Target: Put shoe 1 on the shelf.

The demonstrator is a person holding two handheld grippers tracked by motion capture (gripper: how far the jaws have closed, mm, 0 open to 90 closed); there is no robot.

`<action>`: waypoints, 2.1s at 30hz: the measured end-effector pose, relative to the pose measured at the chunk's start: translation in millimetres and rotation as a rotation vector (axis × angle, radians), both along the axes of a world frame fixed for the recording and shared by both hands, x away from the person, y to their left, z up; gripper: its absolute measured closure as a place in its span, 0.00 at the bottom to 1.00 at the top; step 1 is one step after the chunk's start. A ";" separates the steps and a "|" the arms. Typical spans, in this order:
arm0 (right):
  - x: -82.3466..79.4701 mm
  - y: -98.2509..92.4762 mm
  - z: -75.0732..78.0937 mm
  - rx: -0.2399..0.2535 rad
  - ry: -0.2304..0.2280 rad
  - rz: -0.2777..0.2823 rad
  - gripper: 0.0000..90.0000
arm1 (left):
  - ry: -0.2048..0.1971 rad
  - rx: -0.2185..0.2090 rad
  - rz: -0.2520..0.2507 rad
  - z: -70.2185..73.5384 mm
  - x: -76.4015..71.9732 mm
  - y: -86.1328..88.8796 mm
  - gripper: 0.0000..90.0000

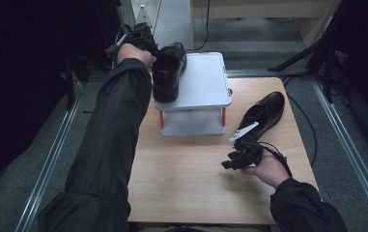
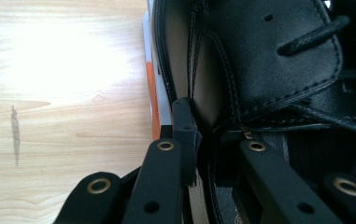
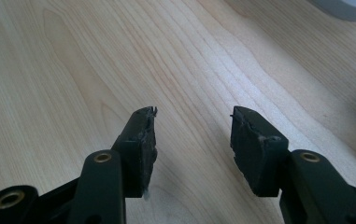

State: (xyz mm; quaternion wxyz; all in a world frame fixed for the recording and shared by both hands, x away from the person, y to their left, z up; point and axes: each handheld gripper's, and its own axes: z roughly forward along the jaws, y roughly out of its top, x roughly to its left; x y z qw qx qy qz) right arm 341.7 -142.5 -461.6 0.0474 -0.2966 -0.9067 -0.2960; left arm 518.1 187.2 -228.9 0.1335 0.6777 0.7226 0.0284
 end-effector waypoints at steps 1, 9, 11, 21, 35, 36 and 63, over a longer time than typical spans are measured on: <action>-0.1 -0.8 0.0 0.000 0.001 -0.003 0.56 | 0.004 -0.007 0.003 -3.3 -0.6 -1.1 0.93; 0.2 1.0 -0.5 -0.003 0.000 0.002 0.56 | 0.009 -0.048 -0.021 -3.1 -3.3 -4.4 0.88; 0.2 1.7 -0.3 -0.004 0.001 0.003 0.56 | 0.016 -0.055 -0.025 -3.7 -4.0 -6.2 0.88; 0.4 3.3 -0.2 -0.007 0.001 0.009 0.56 | 0.040 -0.056 -0.058 -11.7 -7.8 -8.3 0.85; 1.0 5.1 -0.6 -0.011 -0.001 0.013 0.56 | 0.027 -0.121 -0.064 -14.3 -12.9 -1.2 0.75; 1.1 5.0 -0.7 -0.012 -0.002 0.013 0.56 | 0.021 -0.126 -0.066 -13.0 -13.7 -0.2 0.73; 7.3 7.0 -1.8 -0.013 0.030 0.007 0.56 | -0.035 -0.172 -0.109 -2.4 -58.2 63.7 0.54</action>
